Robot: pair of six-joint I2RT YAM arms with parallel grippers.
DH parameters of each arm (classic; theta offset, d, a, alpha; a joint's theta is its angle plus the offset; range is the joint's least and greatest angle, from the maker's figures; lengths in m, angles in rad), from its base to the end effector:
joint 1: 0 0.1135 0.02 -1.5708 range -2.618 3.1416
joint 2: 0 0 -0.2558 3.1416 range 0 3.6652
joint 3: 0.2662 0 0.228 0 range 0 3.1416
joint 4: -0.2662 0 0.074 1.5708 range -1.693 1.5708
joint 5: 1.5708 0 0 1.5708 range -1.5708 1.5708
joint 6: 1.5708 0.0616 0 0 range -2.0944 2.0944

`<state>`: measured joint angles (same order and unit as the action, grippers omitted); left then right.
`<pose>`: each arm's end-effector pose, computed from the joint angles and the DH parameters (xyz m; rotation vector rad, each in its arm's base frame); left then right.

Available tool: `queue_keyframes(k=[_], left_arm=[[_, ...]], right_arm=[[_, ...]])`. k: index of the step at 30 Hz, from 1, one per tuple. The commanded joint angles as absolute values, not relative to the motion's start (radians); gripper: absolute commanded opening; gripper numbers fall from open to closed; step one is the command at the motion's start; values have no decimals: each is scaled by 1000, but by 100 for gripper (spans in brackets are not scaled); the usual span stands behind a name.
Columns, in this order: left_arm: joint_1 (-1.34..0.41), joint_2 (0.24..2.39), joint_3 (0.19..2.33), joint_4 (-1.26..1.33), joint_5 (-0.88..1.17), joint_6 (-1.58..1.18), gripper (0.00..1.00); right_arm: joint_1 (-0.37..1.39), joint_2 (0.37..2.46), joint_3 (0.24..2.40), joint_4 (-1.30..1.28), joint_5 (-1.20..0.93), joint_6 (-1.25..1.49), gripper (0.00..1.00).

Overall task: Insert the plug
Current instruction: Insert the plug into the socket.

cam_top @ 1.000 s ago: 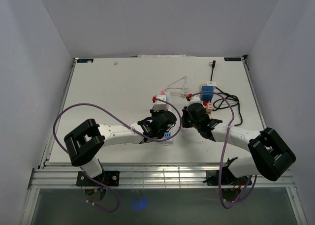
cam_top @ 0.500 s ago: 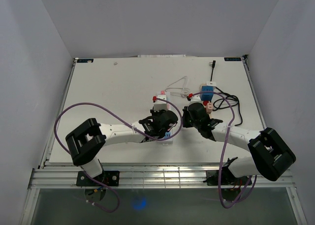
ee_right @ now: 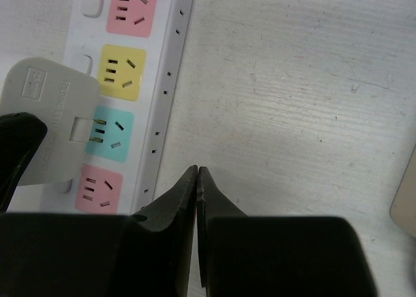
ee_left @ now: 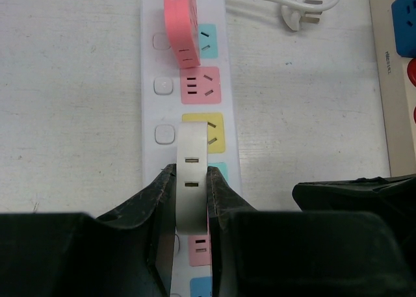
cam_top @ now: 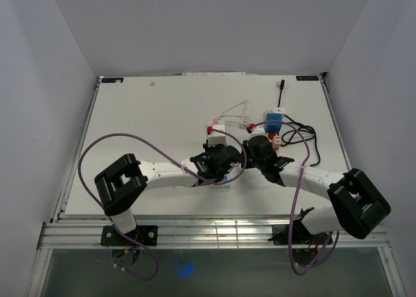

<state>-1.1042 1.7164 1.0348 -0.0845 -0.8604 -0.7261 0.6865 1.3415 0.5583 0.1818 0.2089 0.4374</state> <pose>0.1983 -0.2898 0.1954 -0.0077 2.0419 -0.1154 0.2175 0.1617 0.1739 -0.1517 2.1825 0.4191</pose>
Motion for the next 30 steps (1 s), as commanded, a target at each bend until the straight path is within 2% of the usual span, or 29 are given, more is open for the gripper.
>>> queue_keyframes(k=[1,30], left_arm=[[-1115,1733,1052,-140,-853,-749,0],[-1169,1824,1121,-241,-971,-773,0]], right_arm=[[680,1336,548,213,213,439,8],[580,1239,466,256,176,485,8]])
